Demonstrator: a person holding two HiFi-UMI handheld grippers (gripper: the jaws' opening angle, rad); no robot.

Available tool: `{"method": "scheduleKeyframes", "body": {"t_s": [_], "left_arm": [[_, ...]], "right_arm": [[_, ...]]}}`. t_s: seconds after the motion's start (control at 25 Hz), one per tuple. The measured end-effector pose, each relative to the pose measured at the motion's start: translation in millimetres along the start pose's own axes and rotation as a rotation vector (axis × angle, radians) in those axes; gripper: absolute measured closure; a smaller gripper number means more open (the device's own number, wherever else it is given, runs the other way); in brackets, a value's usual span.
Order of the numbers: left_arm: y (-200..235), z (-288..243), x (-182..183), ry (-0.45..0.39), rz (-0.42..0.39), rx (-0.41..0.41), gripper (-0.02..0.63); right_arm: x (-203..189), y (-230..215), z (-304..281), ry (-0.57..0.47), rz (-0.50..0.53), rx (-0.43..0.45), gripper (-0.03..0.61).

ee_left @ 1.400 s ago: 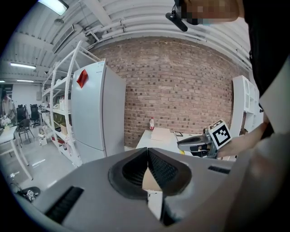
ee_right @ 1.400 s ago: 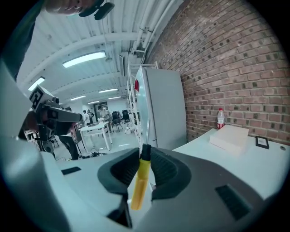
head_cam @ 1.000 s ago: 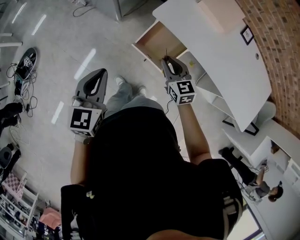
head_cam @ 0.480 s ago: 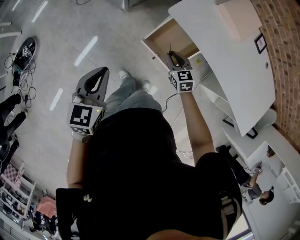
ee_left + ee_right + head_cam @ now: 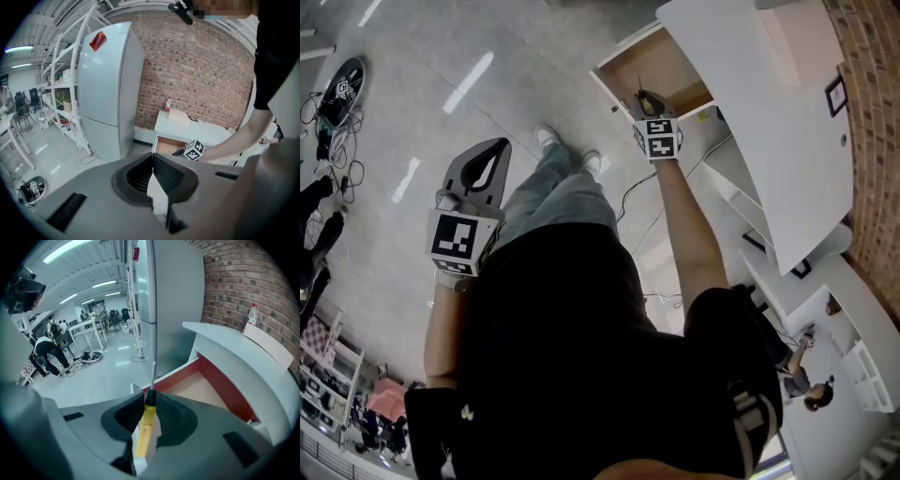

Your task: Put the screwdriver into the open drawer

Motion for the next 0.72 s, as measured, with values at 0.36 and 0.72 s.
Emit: {"method": "scheduleKeyframes", "body": {"t_s": [0.36, 0.72], "left_arm": [[15.3, -4.9, -34.8, 0.054, 0.031, 0.0, 0.609], [24.7, -14.7, -79.3, 0.11, 0.081, 0.013, 0.609]], "right_arm": [[-38.6, 1.8, -61.2, 0.096, 0.064, 0.026, 0.497], [-69.3, -7.9, -110.9, 0.166, 0.058, 0.019, 0.496]]}}
Point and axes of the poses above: the fingertips, and each gripper's own axes: z backward along the fingers, y to its left, x out of its top, the point moved 1 cm from there along z, backward along the fingers, and after that the axes turned 2 degrees about -y, right-handed, at the moved point
